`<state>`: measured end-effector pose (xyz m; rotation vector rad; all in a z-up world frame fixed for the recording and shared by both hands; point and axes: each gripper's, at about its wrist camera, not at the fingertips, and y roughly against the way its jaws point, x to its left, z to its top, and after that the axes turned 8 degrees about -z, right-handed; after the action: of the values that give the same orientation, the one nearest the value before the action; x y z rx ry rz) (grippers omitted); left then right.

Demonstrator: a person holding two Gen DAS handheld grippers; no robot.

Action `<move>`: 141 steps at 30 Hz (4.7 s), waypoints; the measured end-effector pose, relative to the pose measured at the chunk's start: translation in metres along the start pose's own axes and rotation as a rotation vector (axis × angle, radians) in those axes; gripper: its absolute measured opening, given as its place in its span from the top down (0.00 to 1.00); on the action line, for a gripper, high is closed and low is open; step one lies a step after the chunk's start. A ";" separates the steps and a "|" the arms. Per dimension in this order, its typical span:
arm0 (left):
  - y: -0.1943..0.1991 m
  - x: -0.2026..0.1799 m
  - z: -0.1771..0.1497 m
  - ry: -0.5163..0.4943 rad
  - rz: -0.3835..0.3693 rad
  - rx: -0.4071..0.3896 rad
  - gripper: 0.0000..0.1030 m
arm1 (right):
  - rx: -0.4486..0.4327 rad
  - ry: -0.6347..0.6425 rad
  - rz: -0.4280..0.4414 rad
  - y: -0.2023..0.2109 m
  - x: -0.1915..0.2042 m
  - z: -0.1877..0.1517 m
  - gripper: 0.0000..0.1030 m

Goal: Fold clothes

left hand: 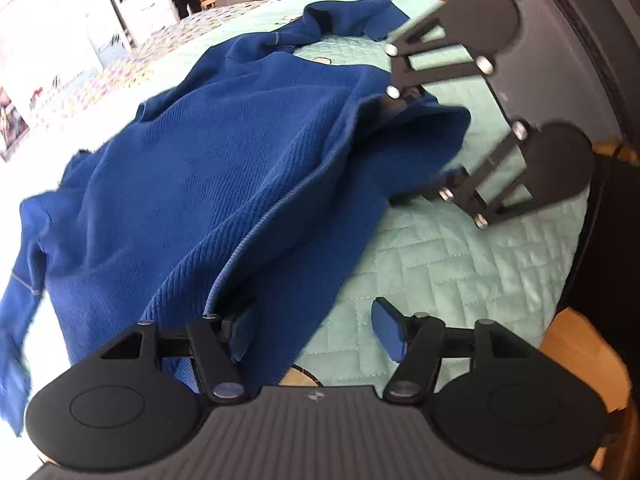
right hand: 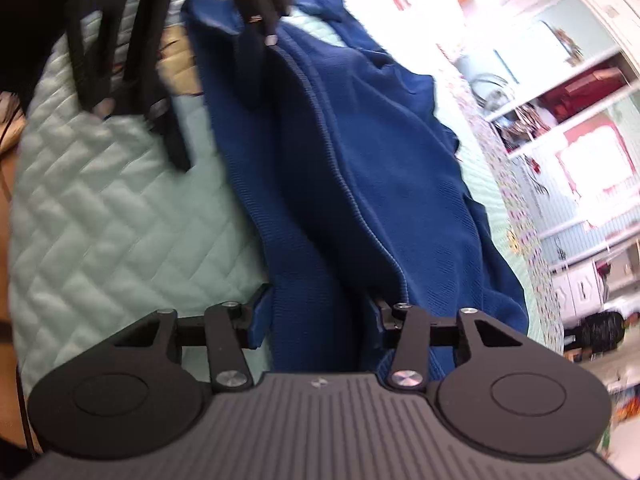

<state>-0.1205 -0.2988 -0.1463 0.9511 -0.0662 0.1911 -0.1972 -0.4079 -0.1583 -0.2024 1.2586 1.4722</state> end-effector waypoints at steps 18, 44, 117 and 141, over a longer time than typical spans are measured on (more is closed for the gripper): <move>0.005 0.014 0.012 0.040 0.147 -0.026 0.90 | -0.013 -0.100 0.096 0.007 -0.017 -0.005 0.61; 0.041 0.022 -0.002 0.088 -0.198 0.042 1.00 | 0.079 -0.166 0.323 0.010 -0.033 -0.014 0.94; -0.002 0.307 0.101 0.625 0.422 -0.400 0.30 | -0.086 -0.952 0.067 -0.229 -0.301 -0.108 0.27; -0.118 0.346 0.147 0.113 0.159 -0.005 0.33 | 0.003 -0.794 0.157 -0.262 -0.294 -0.094 0.47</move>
<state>0.2457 -0.4389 -0.1074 0.9289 -0.0388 0.3910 0.0688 -0.7124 -0.1386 0.4591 0.6338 1.4622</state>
